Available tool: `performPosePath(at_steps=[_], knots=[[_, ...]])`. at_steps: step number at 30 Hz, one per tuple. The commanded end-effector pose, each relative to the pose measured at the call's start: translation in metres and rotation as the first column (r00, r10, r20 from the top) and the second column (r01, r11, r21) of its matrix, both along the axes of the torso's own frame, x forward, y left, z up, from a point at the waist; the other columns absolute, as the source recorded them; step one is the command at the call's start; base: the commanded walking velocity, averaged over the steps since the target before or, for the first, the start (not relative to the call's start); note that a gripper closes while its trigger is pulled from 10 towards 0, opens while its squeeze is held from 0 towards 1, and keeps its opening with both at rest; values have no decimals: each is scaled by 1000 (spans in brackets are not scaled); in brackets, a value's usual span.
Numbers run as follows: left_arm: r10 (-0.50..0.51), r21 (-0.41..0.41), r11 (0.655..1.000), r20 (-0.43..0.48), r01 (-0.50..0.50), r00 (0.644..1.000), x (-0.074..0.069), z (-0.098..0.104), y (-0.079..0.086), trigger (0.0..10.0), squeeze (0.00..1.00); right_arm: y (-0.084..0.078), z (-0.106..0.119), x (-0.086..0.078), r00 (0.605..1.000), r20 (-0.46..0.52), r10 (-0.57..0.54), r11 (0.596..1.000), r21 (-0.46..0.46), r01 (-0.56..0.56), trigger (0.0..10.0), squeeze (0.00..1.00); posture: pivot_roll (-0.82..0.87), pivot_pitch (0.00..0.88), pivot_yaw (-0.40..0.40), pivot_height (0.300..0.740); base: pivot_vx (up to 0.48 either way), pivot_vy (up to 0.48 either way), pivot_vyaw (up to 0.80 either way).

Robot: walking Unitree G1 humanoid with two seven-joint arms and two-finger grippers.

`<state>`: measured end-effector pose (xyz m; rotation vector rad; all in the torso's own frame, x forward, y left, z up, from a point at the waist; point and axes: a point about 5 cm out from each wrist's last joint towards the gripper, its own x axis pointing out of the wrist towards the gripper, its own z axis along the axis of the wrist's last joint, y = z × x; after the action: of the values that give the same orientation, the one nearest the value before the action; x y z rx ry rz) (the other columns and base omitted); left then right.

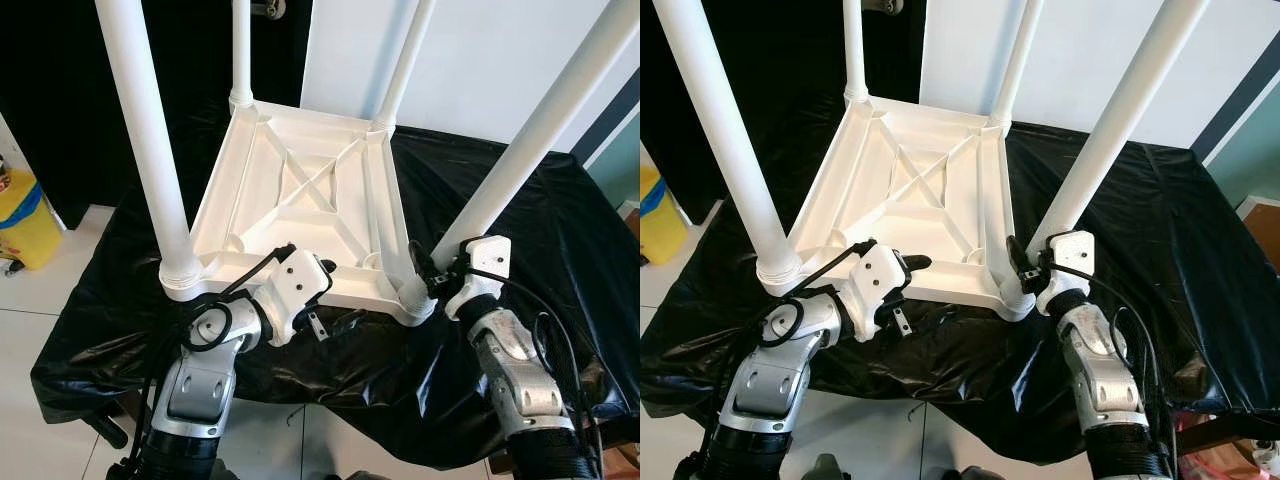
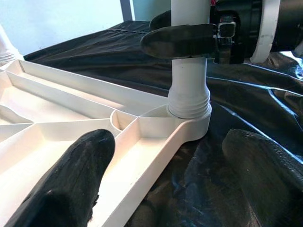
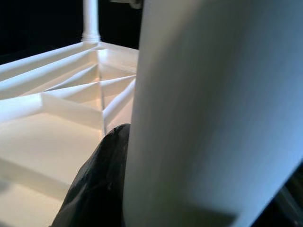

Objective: Building children table

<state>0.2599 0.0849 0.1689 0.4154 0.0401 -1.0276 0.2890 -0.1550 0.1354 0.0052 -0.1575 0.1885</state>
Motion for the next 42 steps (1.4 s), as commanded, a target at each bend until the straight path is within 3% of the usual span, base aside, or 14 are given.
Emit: performPosePath(at_steps=[1, 4, 8, 40, 41, 42], knots=[[125, -35, 992, 42, -124, 991, 3, 2, -1, 10000, 0, 1, -8, -1, 998, -49, -44, 999, -30, 42, 10000, 0, 175, 50, -194, 740, 0, 0, 0], [125, -38, 992, 41, -124, 991, 3, 2, -2, 10000, 0, 3, -7, -1, 988, -56, -147, 989, -18, 146, 10000, 0, 179, 49, -200, 740, 0, 0, 0], [126, -38, 991, 40, -124, 991, 2, 1, -2, 10000, 0, 7, -7, -2, 981, -60, -185, 983, -5, 185, 10000, 0, 180, 48, -202, 740, 0, 0, 0], [118, -40, 992, 51, -116, 992, 4, 3, -4, 10000, 0, 16, -2, -2, 985, -37, -169, 985, -31, 168, 10000, 0, 182, 20, -203, 740, 0, 0, 0], [118, -40, 992, 51, -116, 992, 4, 3, -4, 10000, 0, 17, -2, -2, 985, -37, -168, 986, -30, 167, 10000, 145, 182, 20, -204, 740, 0, 0, 0], [118, -40, 992, 51, -116, 992, 4, 3, -4, 10000, 0, 17, -2, -2, 985, -36, -166, 986, -30, 165, 10000, 145, 182, 20, -204, 740, 0, 0, 0]])
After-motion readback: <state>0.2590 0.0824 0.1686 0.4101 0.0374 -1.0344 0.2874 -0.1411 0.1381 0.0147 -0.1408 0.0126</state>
